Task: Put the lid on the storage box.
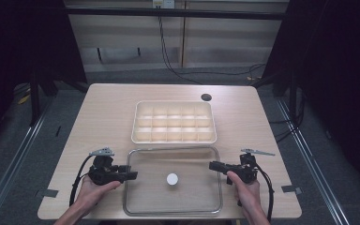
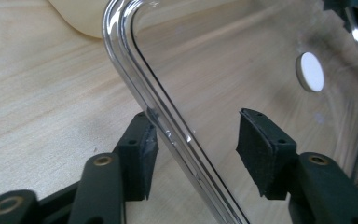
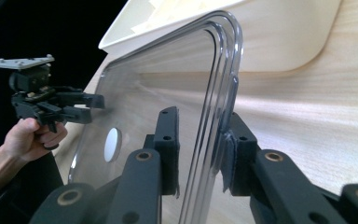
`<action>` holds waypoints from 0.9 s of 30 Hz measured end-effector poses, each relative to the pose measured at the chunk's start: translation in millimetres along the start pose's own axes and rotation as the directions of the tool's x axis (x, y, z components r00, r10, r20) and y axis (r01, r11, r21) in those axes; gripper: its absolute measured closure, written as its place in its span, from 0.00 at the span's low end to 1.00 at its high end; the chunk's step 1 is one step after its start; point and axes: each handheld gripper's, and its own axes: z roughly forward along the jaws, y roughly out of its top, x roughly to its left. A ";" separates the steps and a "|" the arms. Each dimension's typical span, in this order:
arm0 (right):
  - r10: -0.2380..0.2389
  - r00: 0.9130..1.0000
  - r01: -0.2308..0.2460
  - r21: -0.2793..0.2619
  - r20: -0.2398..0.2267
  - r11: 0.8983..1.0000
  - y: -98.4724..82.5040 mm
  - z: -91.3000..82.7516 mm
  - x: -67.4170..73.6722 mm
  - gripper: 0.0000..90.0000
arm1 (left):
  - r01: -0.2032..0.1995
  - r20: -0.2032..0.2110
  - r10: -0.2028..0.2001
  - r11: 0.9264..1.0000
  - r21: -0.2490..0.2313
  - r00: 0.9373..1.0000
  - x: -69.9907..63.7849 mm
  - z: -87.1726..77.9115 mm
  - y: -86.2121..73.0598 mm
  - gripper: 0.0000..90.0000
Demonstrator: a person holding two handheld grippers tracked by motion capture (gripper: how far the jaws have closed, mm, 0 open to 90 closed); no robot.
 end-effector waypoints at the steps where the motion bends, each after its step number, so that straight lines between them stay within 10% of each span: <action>1: 0.002 1.000 -0.002 0.002 0.003 1.000 0.0 0.2 0.0 0.79 | -0.001 0.003 0.001 1.000 -0.001 1.000 -0.1 -0.6 0.2 0.55; 27: -0.058 0.998 0.060 -0.044 0.036 0.997 4.5 3.1 12.1 0.75 | -0.020 0.014 0.021 0.995 -0.102 1.000 -1.2 -20.7 12.6 0.66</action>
